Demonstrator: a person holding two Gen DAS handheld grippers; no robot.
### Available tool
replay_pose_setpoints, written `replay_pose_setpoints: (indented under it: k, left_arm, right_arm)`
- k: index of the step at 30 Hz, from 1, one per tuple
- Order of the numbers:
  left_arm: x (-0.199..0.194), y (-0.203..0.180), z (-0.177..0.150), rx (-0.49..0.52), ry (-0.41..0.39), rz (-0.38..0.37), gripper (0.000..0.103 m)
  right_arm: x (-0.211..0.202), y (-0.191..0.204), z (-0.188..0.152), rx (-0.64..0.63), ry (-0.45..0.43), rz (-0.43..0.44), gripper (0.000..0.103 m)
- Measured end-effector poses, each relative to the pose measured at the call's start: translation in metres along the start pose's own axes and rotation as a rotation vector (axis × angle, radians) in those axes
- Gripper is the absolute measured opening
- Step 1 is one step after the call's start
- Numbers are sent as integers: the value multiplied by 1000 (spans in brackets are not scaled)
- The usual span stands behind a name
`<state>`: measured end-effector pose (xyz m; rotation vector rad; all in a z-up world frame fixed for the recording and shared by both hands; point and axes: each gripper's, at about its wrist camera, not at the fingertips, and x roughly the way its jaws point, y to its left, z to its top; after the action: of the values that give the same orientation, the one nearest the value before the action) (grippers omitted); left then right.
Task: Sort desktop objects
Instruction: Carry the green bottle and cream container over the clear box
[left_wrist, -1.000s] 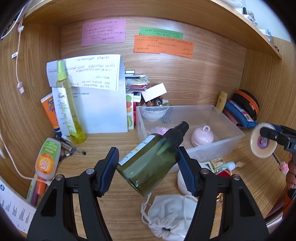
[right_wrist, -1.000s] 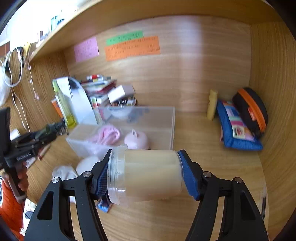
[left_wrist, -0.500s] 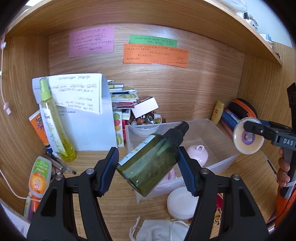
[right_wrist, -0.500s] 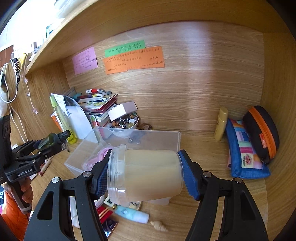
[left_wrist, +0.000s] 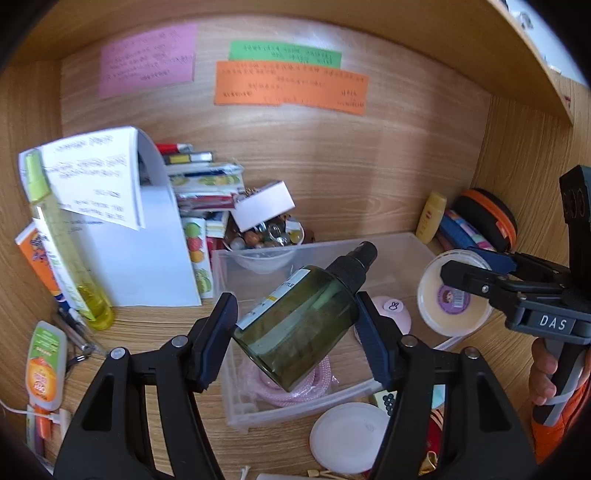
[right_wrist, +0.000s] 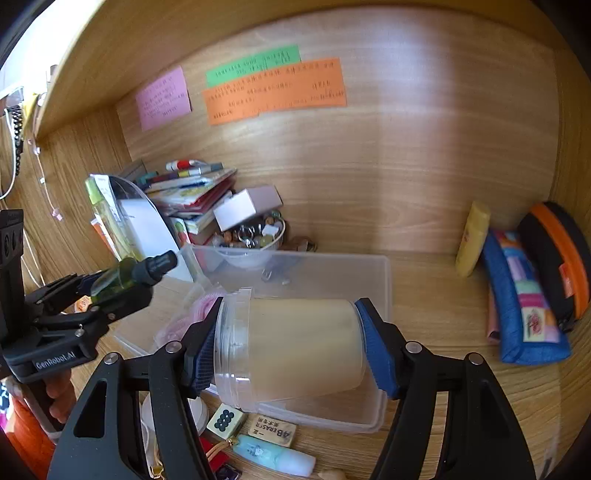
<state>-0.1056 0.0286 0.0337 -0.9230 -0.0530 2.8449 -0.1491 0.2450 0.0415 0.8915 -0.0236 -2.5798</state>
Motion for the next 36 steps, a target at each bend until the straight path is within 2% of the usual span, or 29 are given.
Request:
replay_pose_setpoints:
  k: [4,20,33,36]
  left_arm:
    - [19,-4,-5,6,38,-9,64]
    - [48,-13,-20,40,139,-26,64]
    - [47,-15,-23,73,139,2,64]
    - [48,-15,-23,73,140,-11,68]
  right_arm:
    - [11,0,-4,1,19,-44,64]
    - [26,-2,-13,2,66,-75,64]
    - [29,5,-20,-48,98,-96,64]
    - [32,7,-21,-62,110,-101,65]
